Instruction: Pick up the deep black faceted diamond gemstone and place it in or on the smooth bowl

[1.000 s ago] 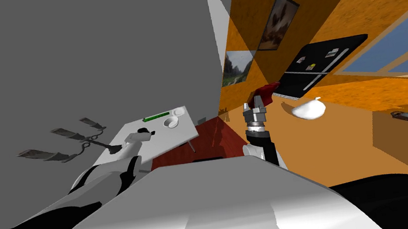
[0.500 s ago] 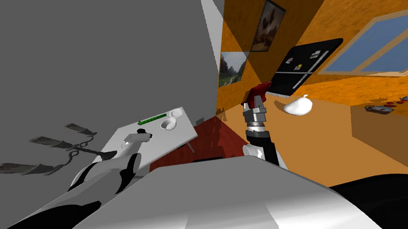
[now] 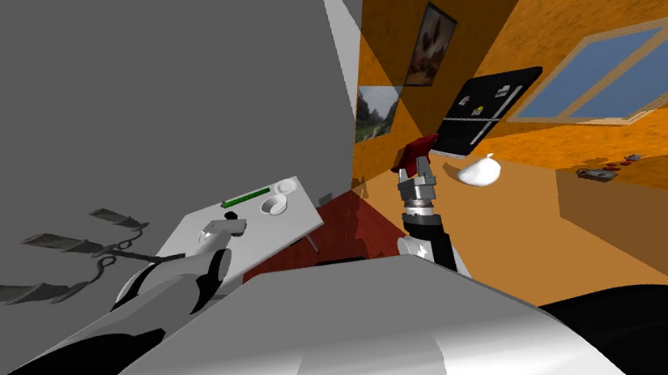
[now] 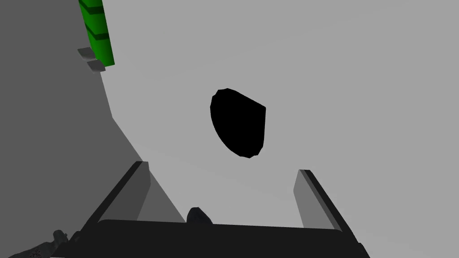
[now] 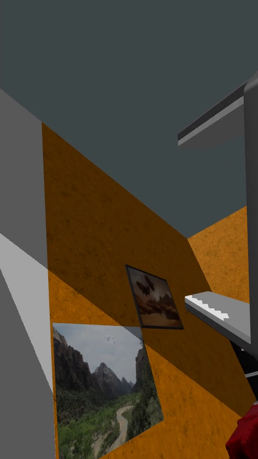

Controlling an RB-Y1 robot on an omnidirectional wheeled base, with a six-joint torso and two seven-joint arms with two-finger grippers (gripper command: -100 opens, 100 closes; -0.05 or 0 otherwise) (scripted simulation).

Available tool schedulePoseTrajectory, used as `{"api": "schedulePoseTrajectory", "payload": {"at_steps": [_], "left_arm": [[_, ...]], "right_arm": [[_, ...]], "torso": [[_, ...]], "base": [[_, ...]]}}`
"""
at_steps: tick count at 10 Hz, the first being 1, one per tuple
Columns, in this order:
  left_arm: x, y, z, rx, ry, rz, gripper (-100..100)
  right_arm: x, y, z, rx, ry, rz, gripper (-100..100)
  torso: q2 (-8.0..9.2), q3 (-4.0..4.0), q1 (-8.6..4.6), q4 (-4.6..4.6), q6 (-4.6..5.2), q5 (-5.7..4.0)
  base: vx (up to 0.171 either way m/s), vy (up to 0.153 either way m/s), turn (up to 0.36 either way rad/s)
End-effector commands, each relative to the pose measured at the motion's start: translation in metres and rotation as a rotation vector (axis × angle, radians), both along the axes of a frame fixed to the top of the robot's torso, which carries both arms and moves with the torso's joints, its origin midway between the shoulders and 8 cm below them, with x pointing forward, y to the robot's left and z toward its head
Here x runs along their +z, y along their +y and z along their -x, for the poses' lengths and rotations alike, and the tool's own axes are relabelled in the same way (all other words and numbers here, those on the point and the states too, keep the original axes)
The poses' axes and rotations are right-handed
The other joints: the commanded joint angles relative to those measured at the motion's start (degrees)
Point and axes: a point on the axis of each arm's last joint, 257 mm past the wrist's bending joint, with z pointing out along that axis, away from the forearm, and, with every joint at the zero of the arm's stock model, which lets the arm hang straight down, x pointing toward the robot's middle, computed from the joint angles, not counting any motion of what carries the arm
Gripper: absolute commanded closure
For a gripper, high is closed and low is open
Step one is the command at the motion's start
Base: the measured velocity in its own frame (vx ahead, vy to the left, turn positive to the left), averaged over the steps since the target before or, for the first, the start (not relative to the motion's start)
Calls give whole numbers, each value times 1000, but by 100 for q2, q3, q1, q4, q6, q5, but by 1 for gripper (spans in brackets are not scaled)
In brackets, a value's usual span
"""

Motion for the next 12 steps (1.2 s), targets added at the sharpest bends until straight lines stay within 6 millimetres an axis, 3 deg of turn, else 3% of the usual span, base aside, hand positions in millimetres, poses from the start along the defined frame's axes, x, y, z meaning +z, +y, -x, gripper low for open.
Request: {"api": "schedulePoseTrajectory", "payload": {"at_steps": [1,3,4,5,6,9,10,12], "left_arm": [[-8,1,11,28,30,15,-100],[-17,1,22,50,58,29,-100],[-13,2,17,38,45,22,-100],[-14,2,18,41,47,23,0],[-19,-1,19,18,46,22,-100],[-27,-3,21,-1,47,22,-100],[-27,-3,20,-6,46,20,100],[-27,-3,21,-5,48,20,100]], "right_arm": [[0,0,0,0,0,0,0],[0,0,0,0,0,0,0],[0,0,0,0,0,0,0],[0,0,0,0,0,0,0],[0,0,0,0,0,0,0],[0,0,0,0,0,0,0],[0,0,0,0,0,0,0],[0,0,0,0,0,0,0]], "torso": [[0,0,0,0,0,0],[-4,-3,6,-1,-1,1],[-11,-6,13,-2,0,3],[-7,-5,7,-2,-2,2],[-1,-1,0,-1,-2,0],[-53,-30,-1,-12,-3,0],[-32,-20,-3,-8,0,0],[-5,-3,-2,0,2,-1]], "base": [[22,29,-124],[31,40,-60],[24,30,-23],[0,0,0],[74,0,161],[126,3,129],[12,0,-4],[0,0,0]]}}
